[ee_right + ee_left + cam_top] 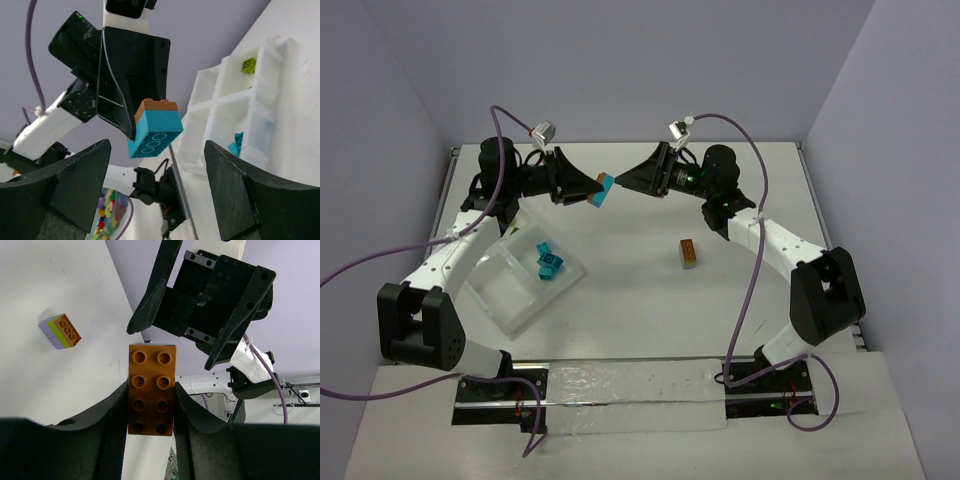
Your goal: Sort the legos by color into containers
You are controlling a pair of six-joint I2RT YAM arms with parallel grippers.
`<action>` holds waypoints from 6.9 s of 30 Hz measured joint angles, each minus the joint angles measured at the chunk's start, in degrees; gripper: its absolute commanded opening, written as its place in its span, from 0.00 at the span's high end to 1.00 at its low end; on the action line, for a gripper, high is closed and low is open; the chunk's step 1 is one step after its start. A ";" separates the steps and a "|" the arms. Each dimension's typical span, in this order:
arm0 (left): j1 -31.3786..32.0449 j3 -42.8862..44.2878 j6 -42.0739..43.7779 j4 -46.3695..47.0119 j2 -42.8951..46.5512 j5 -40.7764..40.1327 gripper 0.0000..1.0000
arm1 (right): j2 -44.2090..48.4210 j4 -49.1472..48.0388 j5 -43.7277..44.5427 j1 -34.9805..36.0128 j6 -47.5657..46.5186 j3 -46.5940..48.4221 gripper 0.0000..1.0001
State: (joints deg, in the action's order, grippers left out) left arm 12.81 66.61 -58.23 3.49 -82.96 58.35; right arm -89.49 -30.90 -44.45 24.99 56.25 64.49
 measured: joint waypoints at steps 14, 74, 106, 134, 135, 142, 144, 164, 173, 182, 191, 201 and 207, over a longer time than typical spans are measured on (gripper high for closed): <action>0.38 -0.02 -1.10 1.47 0.44 0.48 1.00 | -4.97 -6.54 -3.69 1.52 5.91 0.43 0.30; -3.18 -0.35 6.53 -8.32 3.32 1.40 0.44 | -6.63 -11.07 -5.76 0.85 7.76 -0.11 1.00; -0.77 -4.92 0.42 7.14 2.21 7.48 0.73 | -6.94 -13.23 -10.52 1.11 10.88 1.29 1.00; -3.66 -8.88 -3.42 11.86 4.94 2.18 1.00 | -7.21 -14.08 -7.74 1.36 14.38 -1.18 1.00; -3.71 -8.96 -3.64 12.10 4.96 2.02 1.00 | -7.21 -14.01 -7.67 1.36 14.35 -1.18 1.00; -4.12 -9.01 -4.27 12.44 4.96 1.40 1.00 | -7.14 -12.68 -7.43 1.36 12.98 -0.98 1.00; -4.25 -9.01 -4.34 12.41 4.96 1.20 1.00 | -7.06 -11.78 -7.50 1.36 12.10 -0.70 1.00; -5.34 -4.56 3.02 5.27 3.50 4.56 0.27 | -7.04 0.40 -9.54 -0.07 2.76 3.47 1.00; -2.89 -0.85 12.29 -3.93 1.32 7.69 0.32 | -7.06 0.51 -13.51 -0.07 2.36 4.19 1.00; -0.07 1.05 17.70 -9.32 0.45 9.08 0.40 | -7.06 1.98 -16.15 0.48 0.65 5.73 1.00; 1.45 1.05 17.67 -9.29 0.22 9.44 0.59 | -7.06 2.05 -16.67 2.19 0.23 6.72 1.00; 1.45 1.03 17.07 -8.88 0.22 10.03 0.41 | -7.08 1.98 -16.99 2.30 0.25 6.84 1.00; 1.31 1.05 18.02 -10.25 0.22 9.32 0.31 | -7.24 3.26 -16.83 2.40 -0.93 6.84 1.00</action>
State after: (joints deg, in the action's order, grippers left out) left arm 14.12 67.66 -40.20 -6.77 -82.74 67.67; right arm -96.73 -27.64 -61.28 27.40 55.33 71.33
